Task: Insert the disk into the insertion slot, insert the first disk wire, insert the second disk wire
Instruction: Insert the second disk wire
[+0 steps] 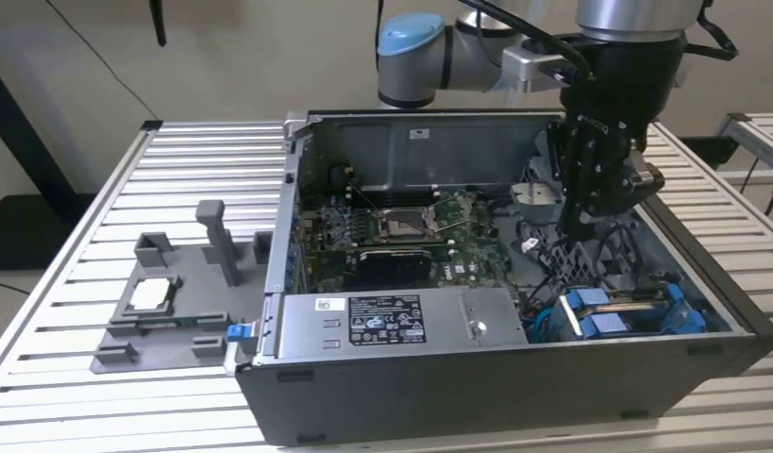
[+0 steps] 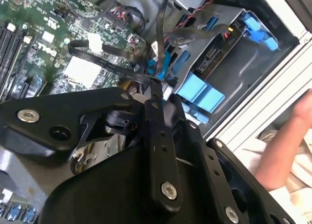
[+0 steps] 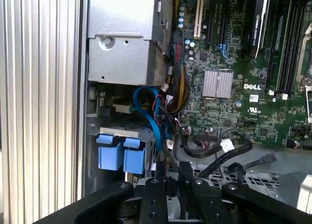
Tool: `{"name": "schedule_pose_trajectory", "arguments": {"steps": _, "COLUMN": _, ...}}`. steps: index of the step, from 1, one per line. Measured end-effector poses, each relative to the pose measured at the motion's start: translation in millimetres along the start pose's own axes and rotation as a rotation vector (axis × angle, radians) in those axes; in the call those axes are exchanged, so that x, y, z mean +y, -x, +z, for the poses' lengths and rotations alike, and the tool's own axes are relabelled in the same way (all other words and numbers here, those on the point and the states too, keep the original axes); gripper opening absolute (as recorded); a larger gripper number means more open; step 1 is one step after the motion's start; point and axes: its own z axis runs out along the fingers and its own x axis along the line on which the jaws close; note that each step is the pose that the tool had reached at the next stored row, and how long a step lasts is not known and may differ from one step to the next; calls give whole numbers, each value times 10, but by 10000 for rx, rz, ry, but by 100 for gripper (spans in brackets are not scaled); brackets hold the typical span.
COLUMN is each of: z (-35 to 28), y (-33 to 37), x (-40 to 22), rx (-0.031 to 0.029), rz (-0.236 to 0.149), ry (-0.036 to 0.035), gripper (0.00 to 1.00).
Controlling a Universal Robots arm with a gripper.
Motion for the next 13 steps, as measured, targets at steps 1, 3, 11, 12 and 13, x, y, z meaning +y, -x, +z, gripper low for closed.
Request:
{"name": "schedule_pose_trajectory", "arguments": {"steps": 1, "z": -1, "y": 0, "x": 5, "rx": 8, "rz": 3, "ry": -21, "gripper": 18}}
{"name": "schedule_pose_trajectory", "arguments": {"steps": 3, "z": -2, "y": 1, "x": 11, "rx": 26, "rz": 8, "ry": -59, "gripper": 15}}
{"name": "schedule_pose_trajectory", "arguments": {"steps": 11, "z": -2, "y": 1, "x": 19, "rx": 48, "rz": 25, "ry": -170, "gripper": 17}}
{"name": "schedule_pose_trajectory", "arguments": {"steps": 12, "z": -2, "y": 2, "x": 21, "rx": 54, "rz": 28, "ry": -181, "gripper": 22}}
{"name": "schedule_pose_trajectory", "arguments": {"steps": 13, "z": -2, "y": 2, "x": 22, "rx": 60, "rz": 30, "ry": -199, "gripper": 22}}
